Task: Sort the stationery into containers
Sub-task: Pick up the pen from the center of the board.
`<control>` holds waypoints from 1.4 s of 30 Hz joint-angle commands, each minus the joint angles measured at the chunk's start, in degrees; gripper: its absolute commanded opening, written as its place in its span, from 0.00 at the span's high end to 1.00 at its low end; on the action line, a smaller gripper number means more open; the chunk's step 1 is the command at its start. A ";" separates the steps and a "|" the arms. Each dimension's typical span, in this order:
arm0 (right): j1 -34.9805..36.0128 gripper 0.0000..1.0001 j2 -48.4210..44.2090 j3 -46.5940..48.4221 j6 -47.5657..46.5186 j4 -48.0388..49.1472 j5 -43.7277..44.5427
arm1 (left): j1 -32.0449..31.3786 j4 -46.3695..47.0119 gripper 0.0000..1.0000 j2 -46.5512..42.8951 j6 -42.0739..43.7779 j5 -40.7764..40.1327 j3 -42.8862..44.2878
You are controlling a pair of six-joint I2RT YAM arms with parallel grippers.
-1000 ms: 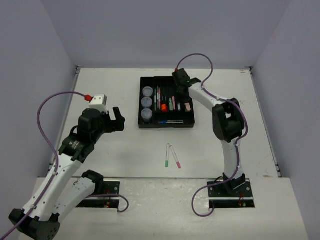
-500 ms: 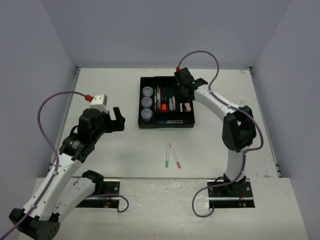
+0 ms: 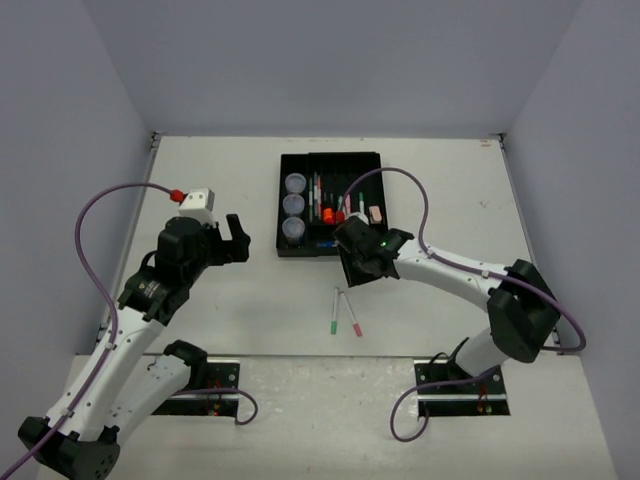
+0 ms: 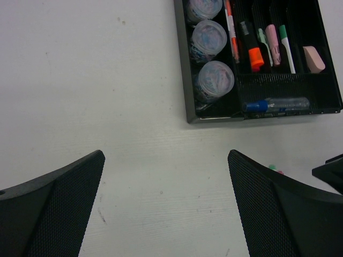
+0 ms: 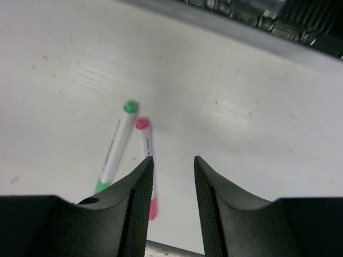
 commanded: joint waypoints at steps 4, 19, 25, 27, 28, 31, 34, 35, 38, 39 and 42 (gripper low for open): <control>3.94 0.62 2.65 -2.46 4.54 2.63 -1.09 | 0.05 1.33 0.00 -0.33 1.78 -0.66 0.17; 8.65 0.75 12.03 -2.66 9.80 0.79 2.19 | 0.11 1.33 0.00 -0.31 1.78 -0.57 0.17; 8.92 0.93 10.51 -4.02 13.80 -2.36 6.93 | 0.11 1.31 0.00 -0.28 1.75 -0.42 0.17; 8.97 0.95 8.40 -4.00 14.40 -3.54 8.65 | 0.11 1.32 0.00 -0.21 1.78 -0.40 0.17; 8.90 0.95 7.16 -3.89 14.19 -3.95 8.81 | 0.11 1.26 0.00 -0.14 1.78 -0.39 0.17; 7.32 0.96 2.27 -1.39 11.54 -4.52 8.80 | 0.11 1.31 0.00 -0.14 1.78 -0.31 0.26; 4.86 0.96 -0.65 3.21 8.63 -4.72 8.20 | 0.11 1.33 0.00 -0.21 1.78 -0.40 0.18; 2.81 0.96 -0.91 4.71 7.83 -4.65 7.85 | 0.11 1.33 0.00 -0.22 1.78 -0.47 0.24; -4.27 0.96 0.70 12.93 3.94 -4.48 6.17 | 0.11 1.26 0.00 -0.43 1.71 -0.66 0.24; -5.86 0.96 1.85 15.13 2.78 -4.17 6.05 | 0.11 1.32 0.00 -0.58 1.77 -0.66 0.17; -12.37 0.96 9.16 25.01 -1.22 -2.55 3.20 | 0.11 1.33 0.00 -0.78 1.69 -0.57 0.17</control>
